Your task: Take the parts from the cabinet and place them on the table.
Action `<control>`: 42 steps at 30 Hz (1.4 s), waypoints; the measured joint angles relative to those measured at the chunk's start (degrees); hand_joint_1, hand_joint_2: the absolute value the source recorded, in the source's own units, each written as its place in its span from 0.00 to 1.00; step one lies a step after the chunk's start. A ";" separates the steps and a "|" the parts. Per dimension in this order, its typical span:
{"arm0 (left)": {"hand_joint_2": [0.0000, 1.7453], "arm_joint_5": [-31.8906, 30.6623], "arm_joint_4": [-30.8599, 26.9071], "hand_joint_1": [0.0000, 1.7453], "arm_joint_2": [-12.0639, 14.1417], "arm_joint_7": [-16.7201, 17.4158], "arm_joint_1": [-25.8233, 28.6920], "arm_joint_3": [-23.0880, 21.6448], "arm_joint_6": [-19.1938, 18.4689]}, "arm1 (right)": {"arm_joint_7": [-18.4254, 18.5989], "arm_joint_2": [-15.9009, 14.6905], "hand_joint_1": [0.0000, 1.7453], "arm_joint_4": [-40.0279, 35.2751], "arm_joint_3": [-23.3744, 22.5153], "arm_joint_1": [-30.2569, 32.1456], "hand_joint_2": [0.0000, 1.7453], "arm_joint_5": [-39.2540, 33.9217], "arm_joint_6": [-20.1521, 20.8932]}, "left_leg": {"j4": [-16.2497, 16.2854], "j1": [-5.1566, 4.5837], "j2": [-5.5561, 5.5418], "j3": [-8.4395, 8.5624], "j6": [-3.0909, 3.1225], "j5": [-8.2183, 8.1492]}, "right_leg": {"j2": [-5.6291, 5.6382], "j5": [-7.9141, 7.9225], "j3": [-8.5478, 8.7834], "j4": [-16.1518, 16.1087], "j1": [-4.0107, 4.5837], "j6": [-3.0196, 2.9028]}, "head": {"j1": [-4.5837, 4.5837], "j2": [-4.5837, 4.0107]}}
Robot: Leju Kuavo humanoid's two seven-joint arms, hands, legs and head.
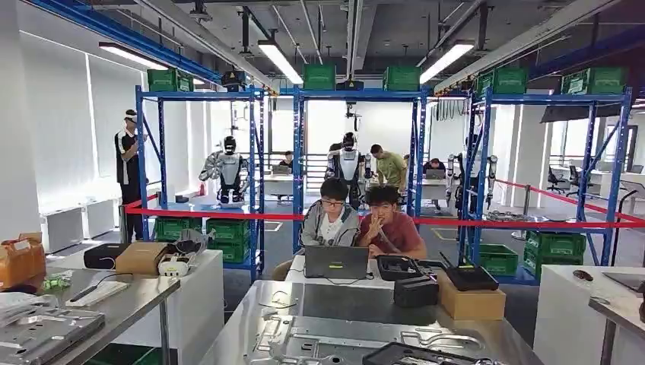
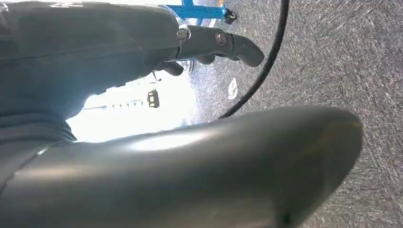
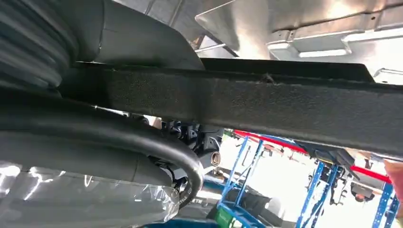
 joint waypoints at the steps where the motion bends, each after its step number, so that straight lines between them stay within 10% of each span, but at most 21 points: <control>1: 0.00 0.00 0.00 0.00 0.07 0.00 -0.01 0.00 -0.02 | 0.02 0.02 1.00 0.00 0.02 -0.06 1.00 0.74 0.39 | 0.00 0.00 0.00 0.00 0.00 0.00 | 0.00 0.00 0.00 0.00 0.00 0.00 | 0.02 0.00; 42: 0.00 0.02 0.00 0.00 0.28 0.94 -0.79 -0.24 -0.44 | -1.57 6.62 1.00 0.00 0.28 -1.30 1.00 6.62 3.04 | -0.02 0.04 0.00 0.01 -0.05 0.03 | 0.01 0.00 -0.01 0.01 0.03 -0.01 | 0.07 0.00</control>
